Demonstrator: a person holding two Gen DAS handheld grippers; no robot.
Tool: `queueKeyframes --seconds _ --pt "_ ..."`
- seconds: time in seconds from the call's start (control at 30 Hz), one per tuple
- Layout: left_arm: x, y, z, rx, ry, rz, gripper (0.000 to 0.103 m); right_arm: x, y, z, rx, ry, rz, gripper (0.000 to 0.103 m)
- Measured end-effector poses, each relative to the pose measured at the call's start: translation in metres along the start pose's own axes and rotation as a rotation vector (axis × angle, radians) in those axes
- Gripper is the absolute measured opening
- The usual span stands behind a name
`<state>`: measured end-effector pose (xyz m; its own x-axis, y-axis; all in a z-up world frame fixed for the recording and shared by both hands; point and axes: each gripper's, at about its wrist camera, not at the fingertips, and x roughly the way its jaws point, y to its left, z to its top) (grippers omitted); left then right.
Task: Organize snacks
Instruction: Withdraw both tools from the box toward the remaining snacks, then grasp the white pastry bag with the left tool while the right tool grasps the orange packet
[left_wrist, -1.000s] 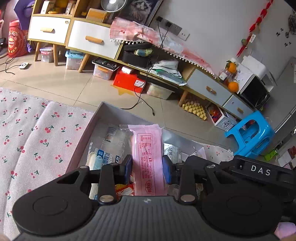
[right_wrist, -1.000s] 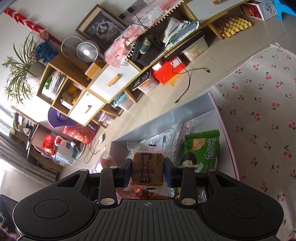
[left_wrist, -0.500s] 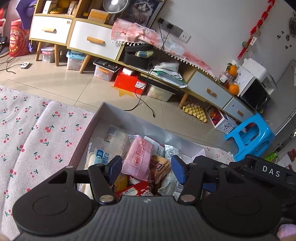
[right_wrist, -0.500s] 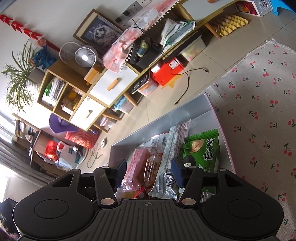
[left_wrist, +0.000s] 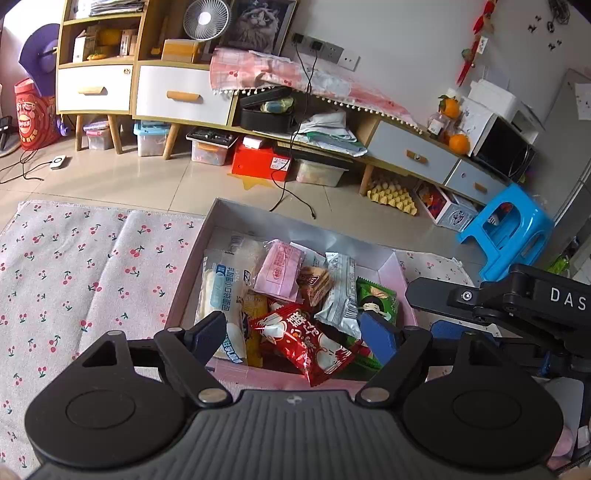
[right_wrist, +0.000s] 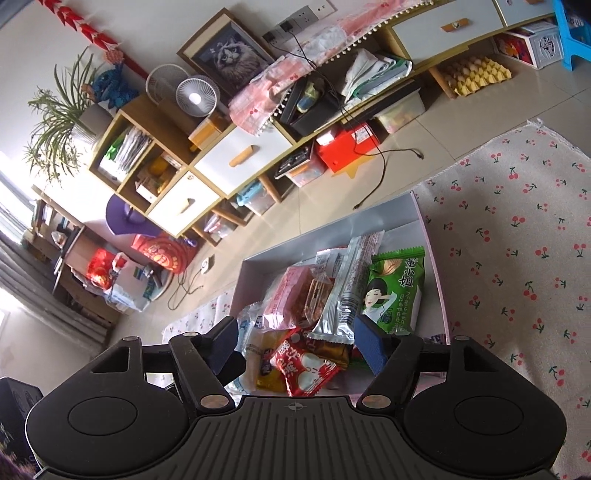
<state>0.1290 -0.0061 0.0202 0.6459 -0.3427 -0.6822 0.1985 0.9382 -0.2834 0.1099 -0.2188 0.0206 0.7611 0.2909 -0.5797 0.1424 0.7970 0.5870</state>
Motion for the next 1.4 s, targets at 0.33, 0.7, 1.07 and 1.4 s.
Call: queueKeyframes --seconds 0.33,0.7,1.07,1.4 --pt "-0.024 -0.003 -0.018 0.052 0.026 0.014 0.090 -0.028 0.004 -0.025 -0.090 0.032 -0.007 0.081" --pt "-0.037 0.000 -0.060 0.219 0.053 0.002 0.099 -0.034 -0.005 -0.064 -0.306 0.117 -0.042 0.084" --pt "-0.042 -0.003 -0.109 0.442 0.131 -0.117 0.099 -0.040 -0.029 -0.098 -0.457 0.202 -0.097 0.089" --pt "-0.044 -0.014 -0.142 0.633 0.198 -0.267 0.099 -0.035 -0.036 -0.125 -0.535 0.265 -0.140 0.089"
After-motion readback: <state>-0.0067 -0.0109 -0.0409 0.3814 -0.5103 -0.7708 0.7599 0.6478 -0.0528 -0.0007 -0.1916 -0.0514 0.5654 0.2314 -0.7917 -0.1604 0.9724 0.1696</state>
